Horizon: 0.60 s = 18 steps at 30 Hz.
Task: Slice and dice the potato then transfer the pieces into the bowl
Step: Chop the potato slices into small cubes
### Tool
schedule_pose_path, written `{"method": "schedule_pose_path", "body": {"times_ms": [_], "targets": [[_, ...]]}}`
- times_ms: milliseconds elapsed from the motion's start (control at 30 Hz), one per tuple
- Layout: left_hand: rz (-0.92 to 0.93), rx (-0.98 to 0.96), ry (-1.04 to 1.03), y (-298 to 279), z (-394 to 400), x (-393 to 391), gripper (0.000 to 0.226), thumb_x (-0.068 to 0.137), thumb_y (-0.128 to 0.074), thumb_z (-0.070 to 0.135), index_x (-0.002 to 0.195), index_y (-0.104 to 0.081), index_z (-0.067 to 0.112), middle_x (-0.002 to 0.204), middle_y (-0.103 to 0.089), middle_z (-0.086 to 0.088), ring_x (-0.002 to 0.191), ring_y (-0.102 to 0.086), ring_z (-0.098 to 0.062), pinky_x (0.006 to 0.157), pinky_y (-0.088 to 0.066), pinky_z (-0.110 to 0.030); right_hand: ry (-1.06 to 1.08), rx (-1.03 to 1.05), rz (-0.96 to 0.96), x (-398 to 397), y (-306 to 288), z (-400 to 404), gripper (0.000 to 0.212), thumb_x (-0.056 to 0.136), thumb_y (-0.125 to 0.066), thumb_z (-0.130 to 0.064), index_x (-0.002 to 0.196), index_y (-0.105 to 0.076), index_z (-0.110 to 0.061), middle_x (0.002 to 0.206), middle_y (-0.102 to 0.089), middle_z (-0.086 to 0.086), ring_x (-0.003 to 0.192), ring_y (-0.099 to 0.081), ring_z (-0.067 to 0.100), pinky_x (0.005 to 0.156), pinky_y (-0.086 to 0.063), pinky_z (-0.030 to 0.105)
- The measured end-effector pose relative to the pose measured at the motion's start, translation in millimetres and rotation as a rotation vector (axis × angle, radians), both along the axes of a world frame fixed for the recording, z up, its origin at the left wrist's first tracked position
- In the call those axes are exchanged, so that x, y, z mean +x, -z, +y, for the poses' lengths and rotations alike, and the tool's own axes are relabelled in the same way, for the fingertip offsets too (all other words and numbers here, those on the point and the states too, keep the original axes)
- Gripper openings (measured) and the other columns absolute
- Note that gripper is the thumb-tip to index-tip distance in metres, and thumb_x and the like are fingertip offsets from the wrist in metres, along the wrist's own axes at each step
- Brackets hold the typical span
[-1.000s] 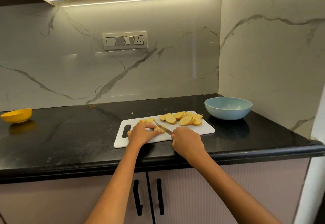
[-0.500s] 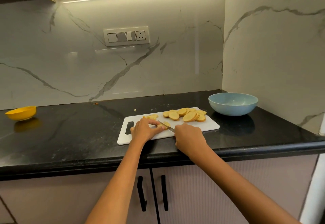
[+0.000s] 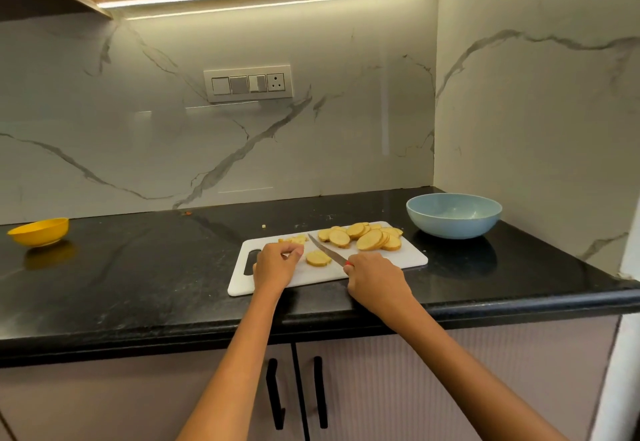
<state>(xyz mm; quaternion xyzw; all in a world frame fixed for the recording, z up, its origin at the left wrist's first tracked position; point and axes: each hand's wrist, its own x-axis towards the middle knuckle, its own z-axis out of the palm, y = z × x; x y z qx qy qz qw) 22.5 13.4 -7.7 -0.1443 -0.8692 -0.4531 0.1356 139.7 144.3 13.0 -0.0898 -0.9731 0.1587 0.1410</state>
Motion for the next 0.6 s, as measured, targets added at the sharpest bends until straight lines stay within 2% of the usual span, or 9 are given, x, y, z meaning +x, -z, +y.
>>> {"method": "schedule_pose_path", "body": {"times_ms": [233,367,467,600], "targets": [[-0.015,-0.085,0.014,-2,1,6,0.006,0.080,-0.072,0.031,0.082,-0.072,0.026,0.089,-0.068,0.006,0.079,-0.053,-0.010,0.090,-0.047,-0.042,-0.015,0.006,-0.018,-4,1,-4,0.025,0.099,-0.043,-0.027,0.105,-0.060,-0.011,0.099,-0.061,0.007,0.082,-0.056,0.018,0.069,-0.042,0.028],[-0.018,-0.092,0.012,-2,0,7,0.005,0.079,-0.072,0.031,0.081,-0.073,0.026,0.086,-0.067,0.009,0.081,-0.055,-0.010,0.089,-0.047,-0.041,-0.020,0.037,-0.019,-3,-1,-4,0.023,0.098,-0.043,-0.026,0.106,-0.059,-0.011,0.099,-0.062,0.007,0.080,-0.055,0.017,0.068,-0.041,0.028],[-0.018,-0.101,0.012,-3,0,7,0.007,0.080,-0.072,0.031,0.083,-0.074,0.025,0.084,-0.066,0.007,0.087,-0.058,-0.016,0.089,-0.047,-0.041,-0.031,0.064,-0.041,-3,-2,-7,0.021,0.098,-0.045,-0.024,0.106,-0.058,-0.010,0.098,-0.061,0.007,0.078,-0.053,0.016,0.068,-0.040,0.027],[-0.012,-0.166,0.018,-8,0,11,0.013,0.081,-0.070,0.032,0.090,-0.075,0.024,0.097,-0.070,-0.008,0.101,-0.058,-0.029,0.087,-0.045,-0.042,-0.041,0.077,-0.072,-11,-13,-9,0.017,0.096,-0.048,-0.019,0.105,-0.059,-0.008,0.092,-0.059,0.007,0.081,-0.053,0.018,0.072,-0.042,0.029]]}}
